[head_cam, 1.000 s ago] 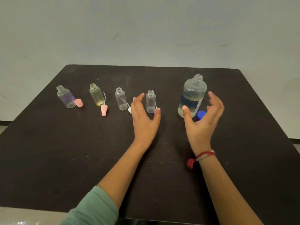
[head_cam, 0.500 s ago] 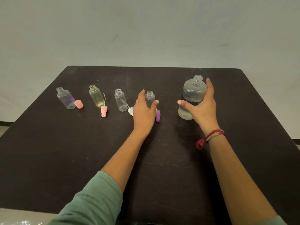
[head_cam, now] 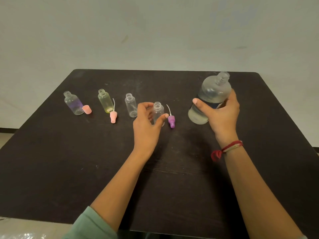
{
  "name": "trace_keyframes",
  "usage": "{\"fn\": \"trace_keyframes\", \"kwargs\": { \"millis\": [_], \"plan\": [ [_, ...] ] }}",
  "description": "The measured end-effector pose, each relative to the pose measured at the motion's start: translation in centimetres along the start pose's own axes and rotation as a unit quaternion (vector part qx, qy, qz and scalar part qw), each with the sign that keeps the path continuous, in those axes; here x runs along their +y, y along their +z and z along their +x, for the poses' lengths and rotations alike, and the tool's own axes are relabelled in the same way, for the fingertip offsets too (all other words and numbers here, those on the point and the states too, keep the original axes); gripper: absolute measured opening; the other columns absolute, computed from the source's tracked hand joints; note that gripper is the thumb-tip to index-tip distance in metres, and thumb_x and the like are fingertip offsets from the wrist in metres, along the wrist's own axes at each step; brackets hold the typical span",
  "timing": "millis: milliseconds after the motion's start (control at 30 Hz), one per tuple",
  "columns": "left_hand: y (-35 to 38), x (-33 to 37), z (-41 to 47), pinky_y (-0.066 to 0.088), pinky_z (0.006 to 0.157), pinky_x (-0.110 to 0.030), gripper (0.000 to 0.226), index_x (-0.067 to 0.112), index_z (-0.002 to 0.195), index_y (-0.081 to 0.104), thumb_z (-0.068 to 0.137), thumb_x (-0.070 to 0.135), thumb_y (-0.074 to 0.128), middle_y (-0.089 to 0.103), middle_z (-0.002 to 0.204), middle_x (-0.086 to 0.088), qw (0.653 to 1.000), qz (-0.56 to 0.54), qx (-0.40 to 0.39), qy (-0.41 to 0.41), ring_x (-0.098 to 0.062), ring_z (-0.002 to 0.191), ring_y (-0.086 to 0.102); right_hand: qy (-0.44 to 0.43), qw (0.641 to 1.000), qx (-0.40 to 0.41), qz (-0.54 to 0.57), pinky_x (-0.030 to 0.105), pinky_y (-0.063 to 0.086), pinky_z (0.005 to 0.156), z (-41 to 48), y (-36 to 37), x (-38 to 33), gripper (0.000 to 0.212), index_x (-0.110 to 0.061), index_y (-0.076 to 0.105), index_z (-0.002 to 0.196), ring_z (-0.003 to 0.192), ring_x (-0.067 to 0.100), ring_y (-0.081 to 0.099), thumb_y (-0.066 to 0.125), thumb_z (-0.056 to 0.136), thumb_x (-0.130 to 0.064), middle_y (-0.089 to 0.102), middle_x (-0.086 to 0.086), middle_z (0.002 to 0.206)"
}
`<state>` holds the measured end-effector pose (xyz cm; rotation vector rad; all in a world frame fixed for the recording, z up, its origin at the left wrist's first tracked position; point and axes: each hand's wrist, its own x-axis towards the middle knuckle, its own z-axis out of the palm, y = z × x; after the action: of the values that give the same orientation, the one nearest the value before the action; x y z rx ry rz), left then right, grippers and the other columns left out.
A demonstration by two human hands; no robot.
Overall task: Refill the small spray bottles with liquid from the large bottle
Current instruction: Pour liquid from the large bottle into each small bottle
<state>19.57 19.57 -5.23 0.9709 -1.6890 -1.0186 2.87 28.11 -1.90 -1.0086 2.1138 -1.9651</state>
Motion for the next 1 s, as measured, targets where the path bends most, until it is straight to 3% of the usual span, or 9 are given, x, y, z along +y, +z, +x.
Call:
{"fn": "trace_keyframes", "kwargs": {
  "millis": [133,333,467,633,767,867,933,1000],
  "plan": [
    [-0.7,-0.7,-0.4,0.052,0.096,-0.035,0.042,0.032,0.104,0.047,0.078,0.026,0.08,0.062,0.111,0.006,1.0,-0.012,-0.002,-0.01,-0.011,0.107,0.063,-0.035,0.997,0.014,0.065,0.03,0.052,0.095,-0.6,-0.3,-1.8,0.074,-0.023,0.05,0.124,0.112,0.01,0.059,0.086,0.062,-0.041,0.059,-0.004,0.121],
    [-1.4,-1.8,-1.1,0.051,0.097,-0.031,0.038,0.041,0.104,0.051,0.081,0.026,0.077,0.065,0.113,0.01,0.999,-0.035,-0.027,-0.008,-0.006,0.106,0.063,-0.053,0.996,0.004,0.071,0.02,0.048,0.094,-1.5,-1.3,-2.7,0.068,-0.027,0.044,0.127,0.113,0.007,0.056,0.076,0.07,-0.047,0.055,-0.008,0.121],
    [-1.6,-2.7,-1.9,0.05,0.096,-0.026,0.035,0.032,0.116,0.054,0.086,0.023,0.071,0.064,0.113,0.014,0.996,-0.051,-0.077,-0.009,-0.002,0.107,0.062,-0.041,0.997,-0.042,0.045,0.012,0.047,0.088,-2.7,-1.3,-2.1,0.071,-0.022,0.043,0.129,0.109,0.003,0.056,0.066,0.072,-0.056,0.055,-0.01,0.117],
    [-2.0,-3.3,-1.6,0.047,0.095,-0.022,0.032,0.031,0.127,0.045,0.098,0.021,0.054,0.059,0.118,0.016,0.984,-0.061,-0.165,0.006,0.003,0.111,0.057,-0.037,0.993,-0.105,0.031,0.005,0.04,0.091,-4.0,-0.8,-1.1,0.067,-0.024,0.03,0.133,0.11,-0.015,0.047,0.067,0.079,-0.04,0.043,-0.024,0.119],
    [-2.4,-3.5,-1.5,0.035,0.088,-0.007,0.031,0.033,0.124,0.034,0.094,0.028,0.035,0.049,0.116,0.006,0.975,-0.062,-0.213,-0.004,0.008,0.099,0.048,-0.05,0.986,-0.158,0.012,0.004,0.037,0.094,-4.6,-0.3,-1.0,0.071,-0.03,0.027,0.131,0.117,-0.005,0.045,0.074,0.078,-0.035,0.043,-0.015,0.125],
    [-2.4,-3.6,-1.5,0.037,0.091,-0.015,0.03,0.031,0.125,0.034,0.095,0.036,0.029,0.045,0.11,0.006,0.969,-0.083,-0.233,-0.011,0.001,0.098,0.046,-0.056,0.983,-0.176,-0.011,0.009,0.036,0.1,-4.9,0.2,-0.9,0.073,-0.036,0.028,0.133,0.125,0.007,0.044,0.075,0.077,-0.04,0.042,-0.005,0.135],
    [-2.5,-3.6,-1.5,0.036,0.093,-0.014,0.034,0.024,0.127,0.036,0.097,0.039,0.028,0.047,0.114,0.005,0.968,-0.078,-0.238,0.001,0.0,0.103,0.048,-0.053,0.982,-0.179,-0.034,0.009,0.034,0.102,-5.0,0.4,-0.7,0.081,-0.029,0.029,0.14,0.129,0.008,0.041,0.075,0.075,-0.044,0.039,-0.003,0.142],
    [-2.7,-3.4,-1.6,0.034,0.092,-0.007,0.034,0.022,0.127,0.039,0.098,0.036,0.032,0.052,0.118,0.007,0.968,-0.081,-0.237,0.008,0.006,0.108,0.05,-0.049,0.981,-0.175,-0.063,0.0,0.029,0.097,-4.9,0.7,-0.8,0.091,-0.023,0.028,0.145,0.13,0.005,0.037,0.076,0.071,-0.045,0.035,-0.003,0.146]
  ]
}}
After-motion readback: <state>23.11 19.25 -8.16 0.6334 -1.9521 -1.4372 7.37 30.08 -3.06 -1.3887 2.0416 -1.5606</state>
